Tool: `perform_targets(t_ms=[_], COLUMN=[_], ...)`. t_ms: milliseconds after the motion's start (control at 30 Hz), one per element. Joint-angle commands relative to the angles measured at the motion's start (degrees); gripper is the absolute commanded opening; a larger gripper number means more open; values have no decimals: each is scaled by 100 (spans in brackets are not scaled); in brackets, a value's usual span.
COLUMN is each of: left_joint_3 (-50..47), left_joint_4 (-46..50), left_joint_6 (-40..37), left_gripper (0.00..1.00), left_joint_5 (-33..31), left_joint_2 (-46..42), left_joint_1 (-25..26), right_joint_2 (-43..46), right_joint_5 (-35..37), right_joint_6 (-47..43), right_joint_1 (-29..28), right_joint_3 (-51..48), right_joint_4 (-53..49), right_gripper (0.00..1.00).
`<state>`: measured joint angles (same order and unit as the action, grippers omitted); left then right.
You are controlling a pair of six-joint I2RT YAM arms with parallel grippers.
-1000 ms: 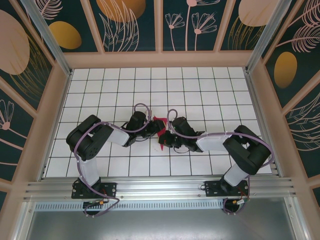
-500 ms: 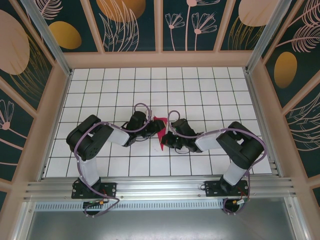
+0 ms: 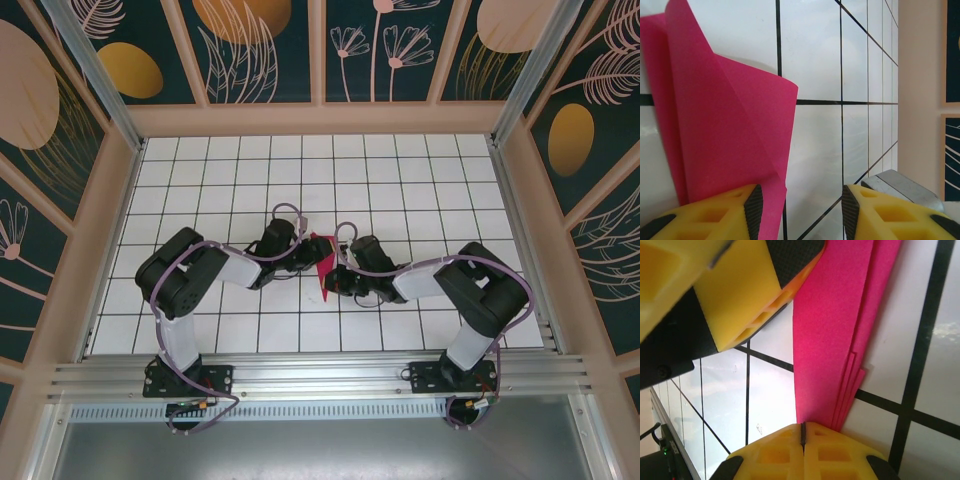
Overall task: Fold a paper plane with a square sheet of paper (pick it up from the middle)
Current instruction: Fold the wing for the fifth time at the center of the table.
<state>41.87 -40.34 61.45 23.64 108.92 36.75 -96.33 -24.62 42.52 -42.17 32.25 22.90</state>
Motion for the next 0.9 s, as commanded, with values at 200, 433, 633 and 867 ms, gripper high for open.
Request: perform_targets(t_ms=[200,433,633,867], left_joint_3=[252,402,568,660], left_joint_4=[63,296,646,831], left_joint_6=[-354,-630,-854,-1090], left_gripper=[48,49,49,49], left_joint_5=[-120,-149,-341,-337], left_joint_2=[175,139,404,365], left_joint_1=[-205,-254,-358,-585], right_joint_2=[-138,-147,-275,-307], right_joint_5=[69,-253,-383,-462], right_joint_6=[-614,-1218,-1613,-1759], right_joint_1=[191,209,257,377], right_joint_3=[-229,-83,27,2], right_joint_4=[-1679,-1931,-2269,-2394], right_gripper=[0,0,0,0])
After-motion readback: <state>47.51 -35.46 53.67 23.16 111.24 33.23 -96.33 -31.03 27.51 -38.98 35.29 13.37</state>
